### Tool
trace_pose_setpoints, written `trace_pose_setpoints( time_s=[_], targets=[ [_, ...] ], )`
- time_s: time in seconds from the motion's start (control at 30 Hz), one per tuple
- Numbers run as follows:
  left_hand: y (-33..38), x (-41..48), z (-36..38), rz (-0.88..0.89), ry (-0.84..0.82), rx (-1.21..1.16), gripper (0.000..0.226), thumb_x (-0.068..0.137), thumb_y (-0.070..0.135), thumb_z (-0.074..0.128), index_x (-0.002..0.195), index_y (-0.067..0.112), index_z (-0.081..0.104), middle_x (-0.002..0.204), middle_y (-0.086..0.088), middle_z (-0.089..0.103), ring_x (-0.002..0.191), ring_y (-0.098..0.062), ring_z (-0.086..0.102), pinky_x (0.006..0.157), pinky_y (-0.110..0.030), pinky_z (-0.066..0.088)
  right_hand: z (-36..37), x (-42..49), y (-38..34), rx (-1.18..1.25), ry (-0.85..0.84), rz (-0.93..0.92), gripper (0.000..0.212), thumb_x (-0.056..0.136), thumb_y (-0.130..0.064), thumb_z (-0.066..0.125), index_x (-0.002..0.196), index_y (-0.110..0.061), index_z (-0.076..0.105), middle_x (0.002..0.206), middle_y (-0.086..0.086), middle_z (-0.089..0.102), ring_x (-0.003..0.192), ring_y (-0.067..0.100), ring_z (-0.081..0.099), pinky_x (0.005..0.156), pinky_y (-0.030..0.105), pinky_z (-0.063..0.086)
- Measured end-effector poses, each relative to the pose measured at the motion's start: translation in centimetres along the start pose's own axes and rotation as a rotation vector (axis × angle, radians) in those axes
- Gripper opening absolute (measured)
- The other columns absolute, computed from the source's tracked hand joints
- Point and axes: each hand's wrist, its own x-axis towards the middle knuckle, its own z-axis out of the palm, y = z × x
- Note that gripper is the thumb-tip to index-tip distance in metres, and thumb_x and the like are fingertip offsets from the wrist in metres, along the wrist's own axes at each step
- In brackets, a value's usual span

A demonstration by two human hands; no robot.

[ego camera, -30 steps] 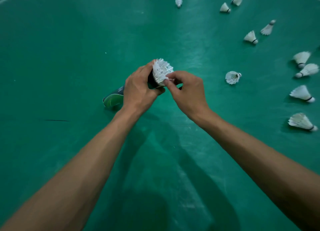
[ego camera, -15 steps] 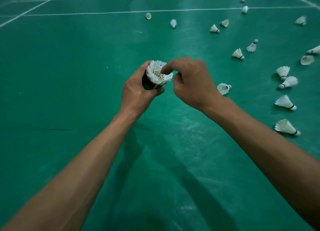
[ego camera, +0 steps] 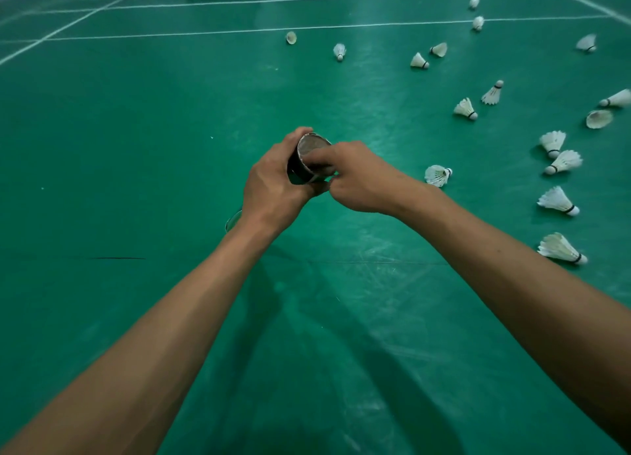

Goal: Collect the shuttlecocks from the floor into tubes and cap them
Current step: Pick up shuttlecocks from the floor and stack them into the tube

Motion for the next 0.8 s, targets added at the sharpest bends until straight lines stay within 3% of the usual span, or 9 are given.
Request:
trace_pose_setpoints(
  time_s=[0.07,0.13,0.2,0.27,0.33,0.43,0.6,0.73,0.8],
  targets=[
    [-0.1,0.2,-0.2,-0.007,0.013,-0.001,0.079,0.061,0.035,0.088,0.135,0.030,0.062,0.116,0.012,0.073,0.104,-0.012,0.069,0.098,-0.039,0.054,-0.9,-0.1,-0.4,0.051,0.154,0.012,0.062,0.062,-0.015,0.038,0.109,-0.008,0.077,0.105,0.013,0.077,0.100,0.030,0.069,0.088,0.039,0.053],
    [-0.2,0.3,-0.2,-0.013,0.011,0.000,0.079,0.061,0.033,0.089,0.134,0.032,0.062,0.115,0.015,0.072,0.102,-0.009,0.068,0.098,-0.038,0.055,-1.5,0.0,-0.4,0.041,0.199,0.030,0.063,0.061,-0.015,0.037,0.108,-0.011,0.079,0.106,0.010,0.078,0.101,0.025,0.071,0.090,0.036,0.054],
    [-0.1,0.2,0.0,-0.007,-0.003,0.008,0.078,0.061,0.033,0.089,0.134,0.033,0.062,0.117,0.015,0.072,0.104,-0.010,0.069,0.098,-0.038,0.054,-1.5,0.1,-0.4,-0.050,0.066,0.045,0.051,0.068,-0.008,0.044,0.105,-0.012,0.078,0.097,0.007,0.077,0.089,0.026,0.068,0.076,0.029,0.052],
    [0.1,0.1,0.2,0.007,-0.016,-0.001,0.075,0.060,0.035,0.086,0.132,0.035,0.063,0.117,0.012,0.073,0.107,-0.014,0.070,0.098,-0.041,0.054,-0.8,0.0,-0.4,-0.131,-0.051,0.063,0.034,0.076,-0.002,0.050,0.100,-0.012,0.072,0.088,0.010,0.068,0.077,0.026,0.052,0.061,0.027,0.035],
    [0.3,-0.1,0.3,0.027,-0.034,0.003,0.071,0.060,0.040,0.082,0.128,0.040,0.062,0.117,0.010,0.073,0.107,-0.018,0.070,0.097,-0.045,0.054,-0.5,0.0,-0.5,-0.172,-0.066,0.069,0.030,0.081,-0.002,0.051,0.103,-0.013,0.069,0.097,0.016,0.068,0.077,0.026,0.047,0.065,0.027,0.030],
    [0.6,0.1,0.2,0.046,-0.034,0.016,0.070,0.060,0.044,0.077,0.128,0.040,0.060,0.117,0.007,0.073,0.108,-0.021,0.069,0.097,-0.046,0.054,-0.5,0.3,-0.6,-0.221,-0.085,0.069,0.033,0.084,-0.004,0.050,0.112,-0.012,0.066,0.109,0.018,0.068,0.087,0.033,0.056,0.069,0.028,0.031],
    [0.6,0.6,-0.2,0.046,-0.005,0.053,0.067,0.062,0.042,0.075,0.128,0.036,0.063,0.113,0.005,0.073,0.105,-0.022,0.069,0.093,-0.046,0.054,0.0,0.5,-0.8,-0.134,-0.102,0.066,0.032,0.082,0.005,0.048,0.109,-0.004,0.062,0.108,0.019,0.067,0.094,0.034,0.059,0.065,0.026,0.028],
    [-0.1,0.5,-0.4,0.051,-0.052,0.102,0.070,0.062,0.045,0.074,0.131,0.036,0.061,0.117,0.006,0.071,0.107,-0.022,0.068,0.094,-0.046,0.054,0.3,0.4,-0.8,-0.108,-0.168,0.066,0.029,0.082,0.005,0.047,0.106,-0.005,0.061,0.094,0.008,0.057,0.085,0.025,0.049,0.056,0.027,0.027],
    [-0.2,0.4,-0.1,0.051,-0.066,0.083,0.071,0.062,0.044,0.074,0.132,0.036,0.061,0.118,0.007,0.071,0.109,-0.020,0.068,0.095,-0.045,0.053,0.3,0.3,-0.5,-0.085,-0.131,0.075,0.023,0.081,0.005,0.049,0.097,-0.005,0.062,0.082,-0.001,0.053,0.080,0.022,0.047,0.052,0.018,0.029]
  ],
)
